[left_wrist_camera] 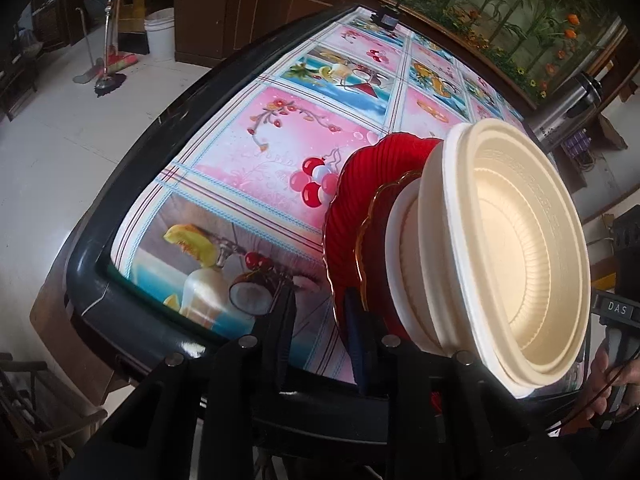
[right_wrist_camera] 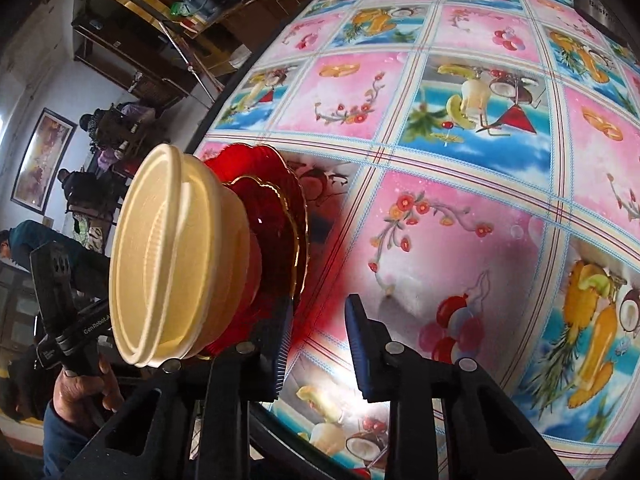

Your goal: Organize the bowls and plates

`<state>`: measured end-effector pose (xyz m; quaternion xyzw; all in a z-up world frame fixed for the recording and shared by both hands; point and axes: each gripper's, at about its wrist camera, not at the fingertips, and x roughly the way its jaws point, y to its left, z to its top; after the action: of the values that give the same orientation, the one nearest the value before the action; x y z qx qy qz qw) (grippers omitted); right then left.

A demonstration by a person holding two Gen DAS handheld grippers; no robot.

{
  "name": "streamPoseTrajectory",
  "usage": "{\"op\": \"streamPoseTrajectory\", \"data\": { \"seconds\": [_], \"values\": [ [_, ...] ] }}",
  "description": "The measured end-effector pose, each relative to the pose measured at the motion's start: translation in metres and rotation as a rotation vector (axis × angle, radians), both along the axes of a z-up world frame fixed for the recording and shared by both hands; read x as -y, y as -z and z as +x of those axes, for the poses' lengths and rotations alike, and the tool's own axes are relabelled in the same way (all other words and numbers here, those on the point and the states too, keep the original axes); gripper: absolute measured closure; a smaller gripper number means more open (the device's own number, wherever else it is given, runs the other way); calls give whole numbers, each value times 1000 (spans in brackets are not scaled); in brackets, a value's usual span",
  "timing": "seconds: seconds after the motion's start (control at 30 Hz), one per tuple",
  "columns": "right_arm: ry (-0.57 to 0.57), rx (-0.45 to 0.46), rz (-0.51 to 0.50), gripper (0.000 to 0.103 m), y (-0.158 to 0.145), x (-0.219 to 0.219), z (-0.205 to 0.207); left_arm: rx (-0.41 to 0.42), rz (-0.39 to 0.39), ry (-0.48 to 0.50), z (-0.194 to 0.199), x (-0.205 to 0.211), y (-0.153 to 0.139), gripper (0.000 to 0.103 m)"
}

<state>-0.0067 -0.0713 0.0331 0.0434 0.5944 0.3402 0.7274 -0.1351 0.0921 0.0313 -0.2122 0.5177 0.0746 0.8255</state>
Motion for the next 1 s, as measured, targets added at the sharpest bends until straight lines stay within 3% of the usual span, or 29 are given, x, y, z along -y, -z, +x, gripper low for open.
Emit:
{"op": "streamPoseTrajectory", "data": {
  "seconds": [0.13,0.3,0.53,1.0],
  "values": [
    [-9,0,-13,79,4,-9,-1,1,-20,28,6,-3,5,80],
    [-19,-12,-3,89,8,-17,-3,10,-19,84,16,1,7,93],
    [1,-60,37,90,10,-12,0,20,-15,99,20,0,7,94],
    [44,-25,4,90,-2,25,-3,17,-5,164,42,43,5,94]
  ]
}}
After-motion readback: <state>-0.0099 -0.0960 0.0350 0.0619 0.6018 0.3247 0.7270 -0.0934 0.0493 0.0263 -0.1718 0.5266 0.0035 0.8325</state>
